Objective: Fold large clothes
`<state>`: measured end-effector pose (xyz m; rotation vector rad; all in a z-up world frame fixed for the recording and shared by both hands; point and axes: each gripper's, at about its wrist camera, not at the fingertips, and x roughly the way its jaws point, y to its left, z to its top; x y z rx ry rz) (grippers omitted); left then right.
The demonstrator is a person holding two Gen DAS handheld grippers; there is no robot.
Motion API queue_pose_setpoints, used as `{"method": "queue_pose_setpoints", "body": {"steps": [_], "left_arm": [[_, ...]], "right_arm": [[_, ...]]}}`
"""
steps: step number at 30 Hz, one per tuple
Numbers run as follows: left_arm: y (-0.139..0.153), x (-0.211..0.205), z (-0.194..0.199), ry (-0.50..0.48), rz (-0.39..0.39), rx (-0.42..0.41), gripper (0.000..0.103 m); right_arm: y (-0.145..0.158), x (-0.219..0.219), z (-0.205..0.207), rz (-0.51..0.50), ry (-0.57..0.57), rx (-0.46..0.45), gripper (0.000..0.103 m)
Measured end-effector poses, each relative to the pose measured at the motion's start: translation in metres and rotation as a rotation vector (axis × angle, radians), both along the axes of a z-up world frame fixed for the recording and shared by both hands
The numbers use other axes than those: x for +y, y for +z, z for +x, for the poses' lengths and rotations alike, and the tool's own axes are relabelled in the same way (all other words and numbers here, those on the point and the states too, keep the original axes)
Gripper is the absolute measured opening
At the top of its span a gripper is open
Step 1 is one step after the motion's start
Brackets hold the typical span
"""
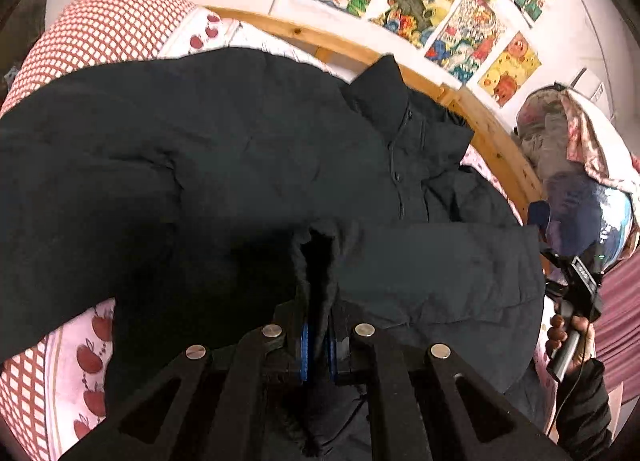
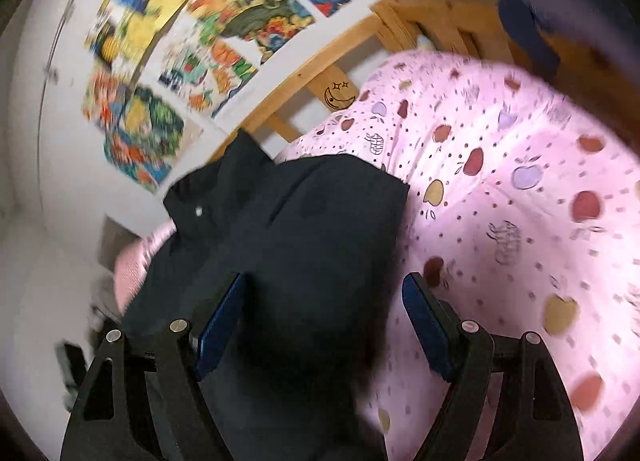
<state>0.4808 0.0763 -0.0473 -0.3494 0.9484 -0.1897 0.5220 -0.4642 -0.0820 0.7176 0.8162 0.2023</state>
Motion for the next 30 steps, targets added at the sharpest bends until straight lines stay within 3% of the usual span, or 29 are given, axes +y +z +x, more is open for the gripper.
{"method": "queue_pose_setpoints", "body": {"steps": [1, 4, 5, 8, 13, 16, 19, 21, 22, 23, 25, 30], "left_arm": [[0.003, 0.002, 0.001, 0.007, 0.003, -0.017, 0.007], [0.012, 0.003, 0.003, 0.022, 0.012, -0.044, 0.007], [0.015, 0.003, 0.002, 0.023, 0.017, -0.051, 0.007], [0.023, 0.000, 0.001, 0.013, 0.016, -0.065, 0.007], [0.043, -0.017, -0.005, -0.026, 0.020, -0.111, 0.007], [0.049, -0.026, 0.002, -0.013, 0.058, -0.127, 0.007], [0.043, -0.024, 0.015, 0.026, 0.090, -0.125, 0.007], [0.033, -0.020, 0.023, 0.067, 0.146, -0.105, 0.007], [0.025, -0.017, 0.027, 0.080, 0.163, -0.084, 0.007], [0.019, -0.014, 0.029, 0.087, 0.166, -0.064, 0.007], [0.000, -0.005, 0.034, 0.095, 0.134, -0.004, 0.007], [-0.020, 0.008, 0.037, 0.114, 0.072, 0.020, 0.008]], "right_arm": [[-0.008, -0.001, 0.009, 0.042, 0.005, 0.012, 0.075], [-0.027, 0.006, 0.025, 0.146, 0.006, 0.048, 0.024], [-0.025, 0.011, 0.025, 0.126, -0.002, 0.043, 0.016], [0.018, 0.028, 0.016, -0.055, -0.008, -0.045, 0.008], [0.128, 0.059, 0.013, -0.380, 0.008, -0.186, 0.007], [0.154, 0.083, 0.030, -0.567, 0.035, -0.199, 0.007], [0.137, 0.097, 0.055, -0.664, 0.069, -0.145, 0.008], [0.122, 0.096, 0.061, -0.630, 0.097, -0.103, 0.015], [0.107, 0.095, 0.060, -0.608, 0.106, -0.078, 0.025], [0.102, 0.093, 0.052, -0.608, 0.108, -0.073, 0.037], [0.084, 0.087, 0.027, -0.628, 0.153, -0.092, 0.050], [0.054, 0.066, -0.053, -0.715, 0.241, -0.108, 0.050]]}}
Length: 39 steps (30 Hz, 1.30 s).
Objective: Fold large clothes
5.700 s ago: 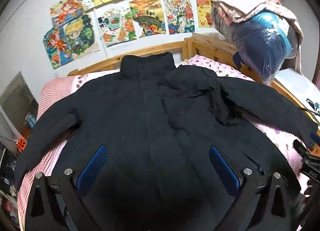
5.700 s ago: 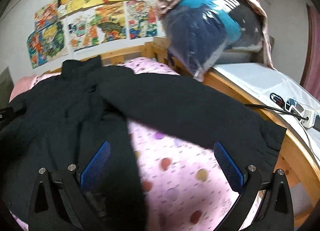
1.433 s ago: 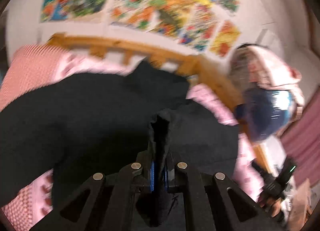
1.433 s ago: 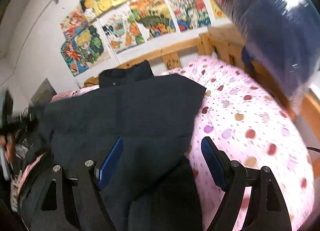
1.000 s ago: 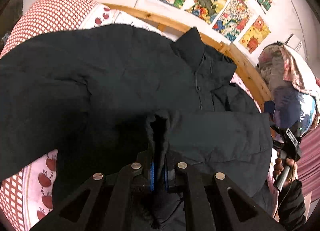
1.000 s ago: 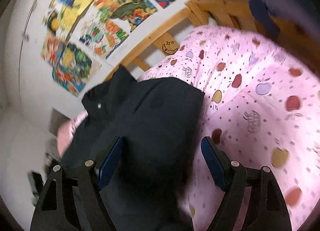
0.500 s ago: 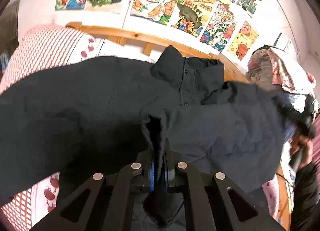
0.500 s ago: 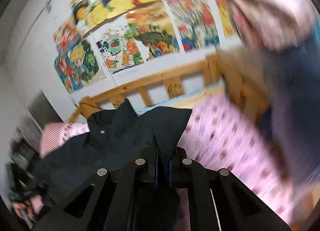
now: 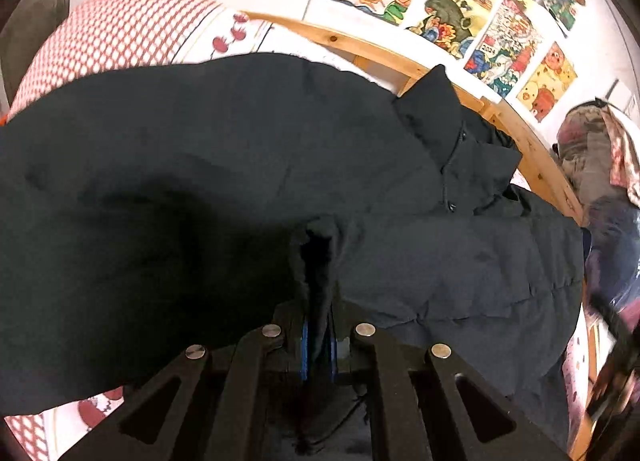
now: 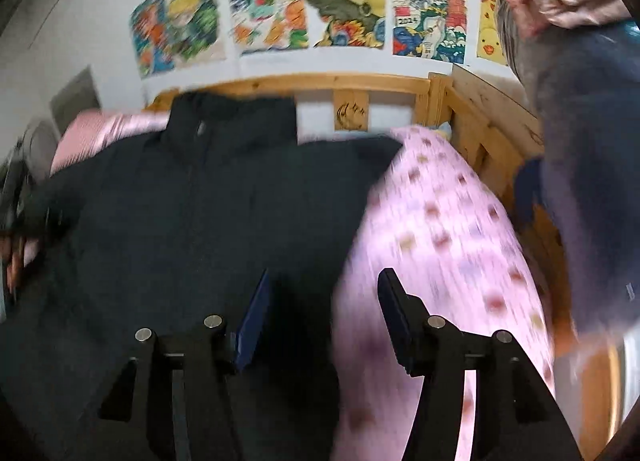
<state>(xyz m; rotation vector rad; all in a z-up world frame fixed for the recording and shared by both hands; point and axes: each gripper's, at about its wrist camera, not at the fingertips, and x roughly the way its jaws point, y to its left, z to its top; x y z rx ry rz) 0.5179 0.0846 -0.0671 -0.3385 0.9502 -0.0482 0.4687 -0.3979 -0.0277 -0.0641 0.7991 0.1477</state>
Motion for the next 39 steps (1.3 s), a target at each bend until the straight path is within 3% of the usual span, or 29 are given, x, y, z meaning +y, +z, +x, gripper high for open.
{"method": "queue_pose_setpoints", "body": {"steps": [4, 9, 10, 11, 13, 17, 20, 25, 27, 32, 36, 39], "left_arm": [[-0.010, 0.003, -0.002, 0.006, -0.017, 0.005, 0.008], [-0.004, 0.002, -0.006, 0.004, -0.017, 0.010, 0.008], [-0.001, 0.001, -0.007, 0.000, -0.014, 0.011, 0.008], [0.003, 0.000, -0.009, -0.004, -0.010, 0.011, 0.008], [0.011, -0.001, -0.012, -0.017, -0.001, 0.011, 0.008], [0.019, -0.003, -0.020, -0.041, 0.016, 0.035, 0.008], [0.013, -0.002, -0.026, -0.078, -0.014, 0.080, 0.008], [-0.010, -0.003, -0.023, -0.077, 0.014, 0.142, 0.009], [-0.010, -0.001, -0.023, -0.073, 0.021, 0.136, 0.013], [-0.013, -0.003, -0.024, -0.072, 0.059, 0.131, 0.018], [-0.015, -0.003, -0.027, -0.068, 0.062, 0.125, 0.021], [-0.019, -0.001, -0.028, -0.068, 0.051, 0.129, 0.023]], "right_arm": [[-0.026, 0.005, -0.039, -0.170, 0.071, 0.060, 0.050], [-0.039, 0.029, -0.020, -0.267, 0.109, 0.057, 0.049], [-0.040, 0.034, -0.015, -0.286, 0.109, 0.053, 0.037], [-0.042, 0.037, -0.010, -0.282, 0.120, 0.053, 0.013], [-0.037, 0.033, -0.003, -0.231, 0.086, 0.067, 0.011], [-0.011, 0.009, -0.029, -0.116, -0.010, -0.014, 0.006], [-0.001, -0.017, -0.051, 0.001, -0.062, -0.027, 0.005], [-0.023, -0.021, -0.041, -0.052, -0.067, 0.045, 0.005], [-0.013, -0.023, -0.041, -0.025, -0.077, 0.016, 0.008], [0.004, -0.001, -0.036, -0.105, -0.094, -0.050, 0.014], [0.002, 0.012, -0.028, -0.173, -0.093, 0.065, 0.014], [0.003, 0.005, -0.041, -0.131, -0.085, 0.094, 0.017]]}}
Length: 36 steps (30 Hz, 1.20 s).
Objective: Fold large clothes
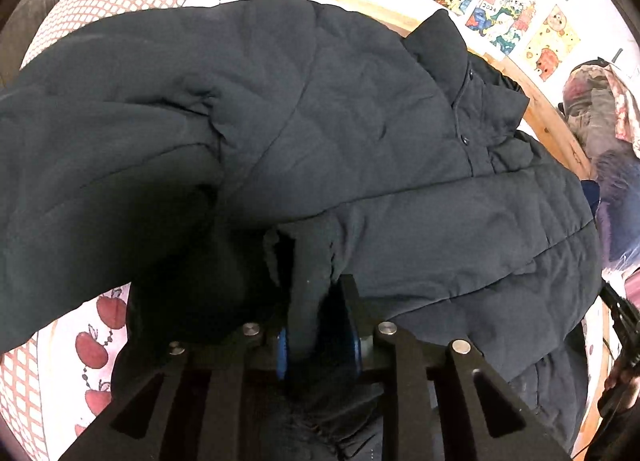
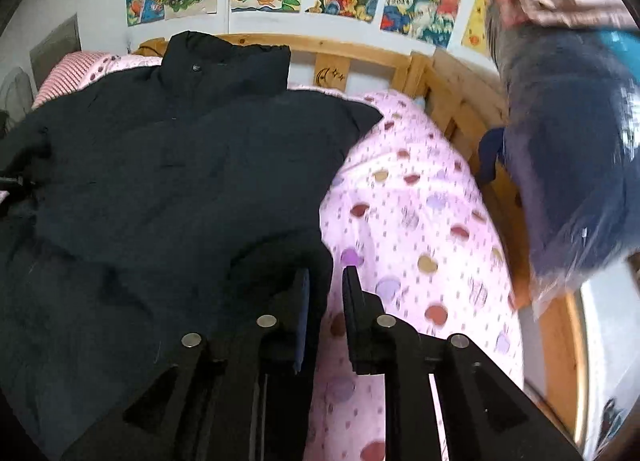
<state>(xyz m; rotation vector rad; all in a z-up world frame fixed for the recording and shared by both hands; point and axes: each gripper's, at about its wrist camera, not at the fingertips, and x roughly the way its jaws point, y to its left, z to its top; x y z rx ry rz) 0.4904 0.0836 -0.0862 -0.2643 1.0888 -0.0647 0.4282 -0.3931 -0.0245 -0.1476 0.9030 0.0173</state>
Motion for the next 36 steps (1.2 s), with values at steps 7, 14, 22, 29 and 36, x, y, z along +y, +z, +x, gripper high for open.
{"method": "queue_pose_setpoints", "body": {"steps": [7, 14, 22, 29, 36], "left_arm": [[-0.004, -0.003, -0.002, -0.008, 0.017, -0.015, 0.025], [-0.005, -0.007, -0.004, -0.016, 0.020, -0.032, 0.033], [-0.013, -0.013, -0.004, -0.037, 0.028, -0.036, 0.042], [0.031, 0.022, -0.042, 0.063, -0.087, -0.186, 0.064], [0.068, 0.078, -0.119, 0.207, -0.181, -0.232, 0.082]], "right_arm": [[0.023, -0.008, -0.014, 0.287, 0.001, -0.075, 0.043], [-0.018, 0.046, 0.032, 0.134, 0.084, -0.071, 0.043], [-0.096, 0.045, 0.040, 0.125, 0.023, 0.045, 0.043], [-0.056, 0.040, -0.003, 0.266, 0.014, -0.005, 0.071], [-0.007, 0.070, -0.049, 0.308, 0.056, -0.022, 0.081]]}}
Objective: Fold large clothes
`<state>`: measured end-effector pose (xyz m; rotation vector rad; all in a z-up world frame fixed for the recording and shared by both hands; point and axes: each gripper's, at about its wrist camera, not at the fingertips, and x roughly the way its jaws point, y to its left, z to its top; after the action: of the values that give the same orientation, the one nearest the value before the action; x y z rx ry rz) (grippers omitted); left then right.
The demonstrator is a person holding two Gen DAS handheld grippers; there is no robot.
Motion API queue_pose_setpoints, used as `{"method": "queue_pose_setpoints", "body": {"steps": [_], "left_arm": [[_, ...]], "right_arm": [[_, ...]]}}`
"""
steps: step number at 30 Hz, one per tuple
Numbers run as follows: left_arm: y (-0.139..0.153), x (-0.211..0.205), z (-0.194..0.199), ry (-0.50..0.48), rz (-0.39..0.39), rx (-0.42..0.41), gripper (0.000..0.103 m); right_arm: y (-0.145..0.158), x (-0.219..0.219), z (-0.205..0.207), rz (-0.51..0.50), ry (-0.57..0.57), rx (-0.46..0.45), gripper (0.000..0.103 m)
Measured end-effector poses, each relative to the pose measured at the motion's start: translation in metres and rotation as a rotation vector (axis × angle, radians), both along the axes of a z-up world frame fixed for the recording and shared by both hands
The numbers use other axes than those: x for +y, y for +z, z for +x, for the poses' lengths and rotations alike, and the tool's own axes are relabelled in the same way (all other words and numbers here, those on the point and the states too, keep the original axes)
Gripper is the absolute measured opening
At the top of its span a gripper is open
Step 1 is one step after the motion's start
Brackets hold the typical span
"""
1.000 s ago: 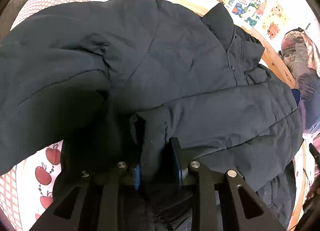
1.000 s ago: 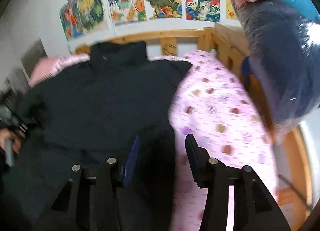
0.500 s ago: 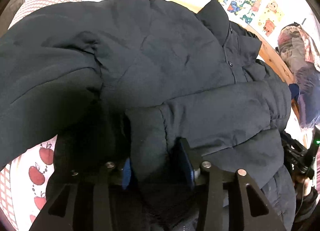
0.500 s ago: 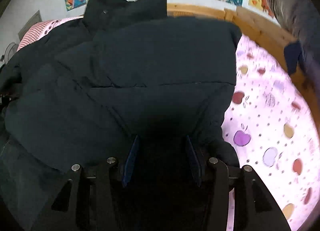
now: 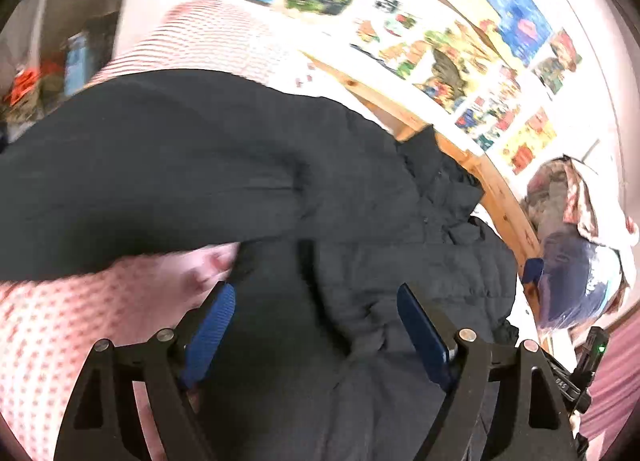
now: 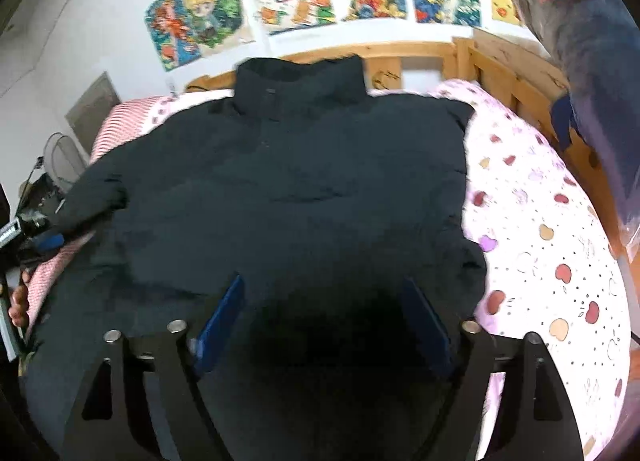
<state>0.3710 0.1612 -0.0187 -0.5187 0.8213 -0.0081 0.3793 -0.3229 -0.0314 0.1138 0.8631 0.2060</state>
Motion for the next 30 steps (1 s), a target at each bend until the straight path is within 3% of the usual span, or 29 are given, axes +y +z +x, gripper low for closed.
{"method": "queue_pose_setpoints", "body": {"steps": [3, 8, 13, 17, 19, 20, 21, 24, 27, 30], "left_arm": [[0.002, 0.026, -0.030, 0.070, -0.022, 0.043, 0.083], [-0.010, 0.090, -0.079, 0.262, -0.149, 0.098, 0.083], [-0.034, 0.153, -0.103, 0.479, -0.269, 0.076, 0.083], [-0.049, 0.176, -0.094, 0.512, -0.280, 0.021, 0.082], [-0.052, 0.183, -0.086, 0.521, -0.241, 0.006, 0.070], [-0.053, 0.184, -0.080, 0.524, -0.219, 0.009, 0.052], [-0.054, 0.186, -0.075, 0.519, -0.207, 0.009, 0.041], [-0.054, 0.191, -0.071, 0.521, -0.180, -0.021, 0.022], [-0.045, 0.190, -0.071, 0.512, -0.113, -0.065, 0.010], [-0.028, 0.185, -0.069, 0.494, -0.042, -0.115, 0.006]], "right_arm": [[0.022, 0.018, -0.006, 0.010, 0.061, -0.023, 0.083], [0.038, 0.076, -0.011, 0.006, 0.166, -0.032, 0.084], [0.033, 0.124, 0.004, -0.015, 0.215, -0.021, 0.084], [0.026, 0.163, 0.024, -0.034, 0.208, -0.020, 0.084], [0.021, 0.183, 0.038, -0.041, 0.197, -0.012, 0.084], [0.017, 0.194, 0.047, -0.046, 0.191, -0.005, 0.084], [0.011, 0.205, 0.057, -0.052, 0.190, 0.001, 0.084], [-0.008, 0.230, 0.074, -0.080, 0.204, 0.026, 0.084], [-0.035, 0.248, 0.078, -0.103, 0.222, 0.076, 0.084], [-0.053, 0.252, 0.071, -0.128, 0.222, 0.073, 0.086]]}}
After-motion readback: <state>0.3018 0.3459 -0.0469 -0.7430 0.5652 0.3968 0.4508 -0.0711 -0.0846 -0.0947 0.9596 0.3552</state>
